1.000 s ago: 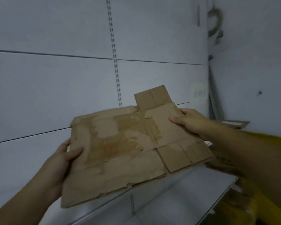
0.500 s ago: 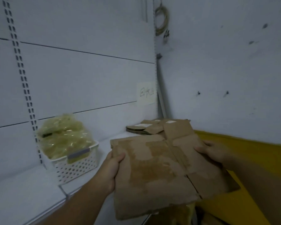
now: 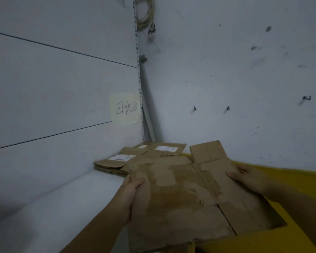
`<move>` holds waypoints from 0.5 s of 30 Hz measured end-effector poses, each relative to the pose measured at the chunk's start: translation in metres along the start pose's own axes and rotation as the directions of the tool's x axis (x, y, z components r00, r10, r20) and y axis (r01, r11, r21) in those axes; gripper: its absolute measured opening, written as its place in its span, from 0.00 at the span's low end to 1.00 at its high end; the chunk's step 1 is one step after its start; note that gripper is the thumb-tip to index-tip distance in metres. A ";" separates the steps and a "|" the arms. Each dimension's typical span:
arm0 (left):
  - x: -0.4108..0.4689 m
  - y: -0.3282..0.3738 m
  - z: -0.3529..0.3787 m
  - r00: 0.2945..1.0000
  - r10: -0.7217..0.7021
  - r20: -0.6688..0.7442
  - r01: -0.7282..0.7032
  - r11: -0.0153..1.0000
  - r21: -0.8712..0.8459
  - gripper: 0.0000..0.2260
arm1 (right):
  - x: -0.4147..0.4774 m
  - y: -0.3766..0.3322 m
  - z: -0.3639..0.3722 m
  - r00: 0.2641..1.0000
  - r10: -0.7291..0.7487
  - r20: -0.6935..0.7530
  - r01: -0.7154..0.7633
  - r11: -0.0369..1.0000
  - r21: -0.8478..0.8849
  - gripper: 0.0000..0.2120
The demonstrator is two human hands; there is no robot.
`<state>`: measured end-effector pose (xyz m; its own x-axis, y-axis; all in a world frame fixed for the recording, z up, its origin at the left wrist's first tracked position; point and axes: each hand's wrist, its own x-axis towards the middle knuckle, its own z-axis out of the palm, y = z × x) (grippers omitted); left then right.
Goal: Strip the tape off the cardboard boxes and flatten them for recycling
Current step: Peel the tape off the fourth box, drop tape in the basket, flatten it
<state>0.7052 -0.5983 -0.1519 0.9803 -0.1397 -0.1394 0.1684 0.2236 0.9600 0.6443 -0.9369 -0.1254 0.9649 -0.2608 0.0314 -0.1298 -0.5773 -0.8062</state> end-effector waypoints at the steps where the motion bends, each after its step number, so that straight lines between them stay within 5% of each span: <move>1: 0.011 0.000 0.007 1.000 -0.008 0.005 0.008 1.000 0.000 0.22 | 0.012 0.004 -0.006 1.000 -0.001 0.003 0.001 1.000 -0.012 0.25; 6: 0.052 0.003 0.037 1.000 -0.024 0.006 0.025 0.998 -0.055 0.23 | 0.084 0.014 -0.035 0.996 -0.085 0.007 0.085 0.994 -0.068 0.31; 15: 0.100 0.026 0.086 0.996 0.032 -0.079 -0.041 0.992 -0.121 0.16 | 0.206 0.027 -0.054 0.961 -0.263 0.085 0.264 0.964 0.000 0.28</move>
<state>0.7986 -0.6891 -0.1196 0.9903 -0.0562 -0.1272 0.1388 0.3447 0.9284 0.8271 -1.0477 -0.1087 0.9807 -0.0331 0.1924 0.1298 -0.6258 -0.7691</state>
